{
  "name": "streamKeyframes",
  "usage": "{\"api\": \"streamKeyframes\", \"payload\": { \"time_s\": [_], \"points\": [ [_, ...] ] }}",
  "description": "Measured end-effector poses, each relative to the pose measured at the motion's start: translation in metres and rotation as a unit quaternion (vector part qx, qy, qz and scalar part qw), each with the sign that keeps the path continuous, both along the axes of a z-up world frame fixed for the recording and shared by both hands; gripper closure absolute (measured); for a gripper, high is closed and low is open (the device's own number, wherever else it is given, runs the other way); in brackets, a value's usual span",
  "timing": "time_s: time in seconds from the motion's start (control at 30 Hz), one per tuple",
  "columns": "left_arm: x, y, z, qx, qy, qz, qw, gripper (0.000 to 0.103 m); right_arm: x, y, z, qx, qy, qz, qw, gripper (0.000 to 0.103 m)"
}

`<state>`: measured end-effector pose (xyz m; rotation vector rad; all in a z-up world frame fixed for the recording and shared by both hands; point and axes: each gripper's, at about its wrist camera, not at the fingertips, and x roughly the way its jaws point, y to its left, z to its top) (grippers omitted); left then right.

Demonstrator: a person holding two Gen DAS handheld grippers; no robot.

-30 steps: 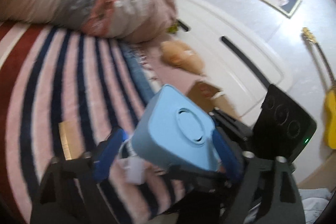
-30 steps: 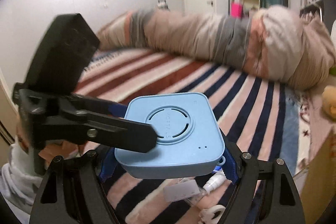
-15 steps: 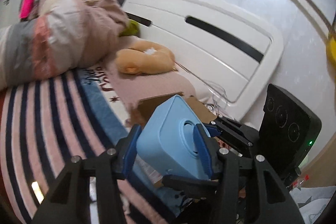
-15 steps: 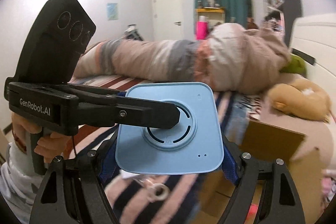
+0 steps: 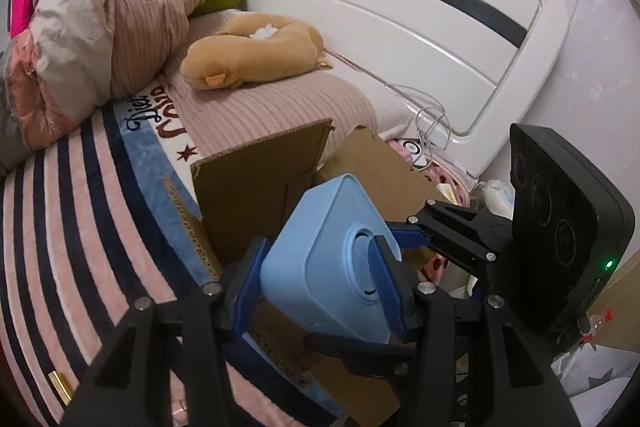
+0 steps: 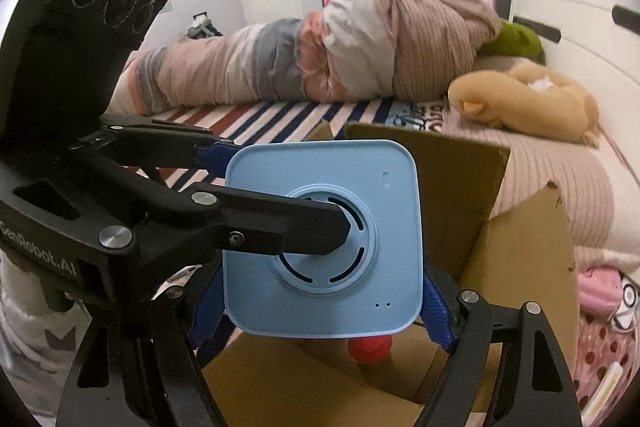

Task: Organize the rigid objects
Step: 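Carry the blue speaker into the cardboard box and release it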

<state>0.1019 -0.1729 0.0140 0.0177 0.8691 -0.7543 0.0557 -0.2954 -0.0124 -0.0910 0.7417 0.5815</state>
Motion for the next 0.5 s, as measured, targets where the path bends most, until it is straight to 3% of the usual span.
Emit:
{"api": "streamKeyframes", "payload": {
  "time_s": [0.17,0.3,0.37,0.5],
  "points": [
    [-0.001,-0.003,0.003,0.009,-0.009,0.008,0.9999,0.048,0.002,-0.003,-0.006,-0.021,0.013,-0.024,0.999,0.022],
    [-0.004,0.005,0.008,0.007,-0.019,0.018,0.9996,0.04,0.001,-0.008,-0.005,-0.007,0.021,-0.025,0.999,0.02],
    [-0.005,0.012,0.011,0.004,-0.021,0.026,0.9994,0.04,-0.002,-0.009,-0.002,-0.012,0.013,-0.028,0.999,0.013],
    [-0.01,0.03,0.019,-0.007,-0.032,0.044,0.9985,0.035,-0.006,-0.002,0.002,-0.032,-0.001,-0.024,0.999,0.012]
  ]
}}
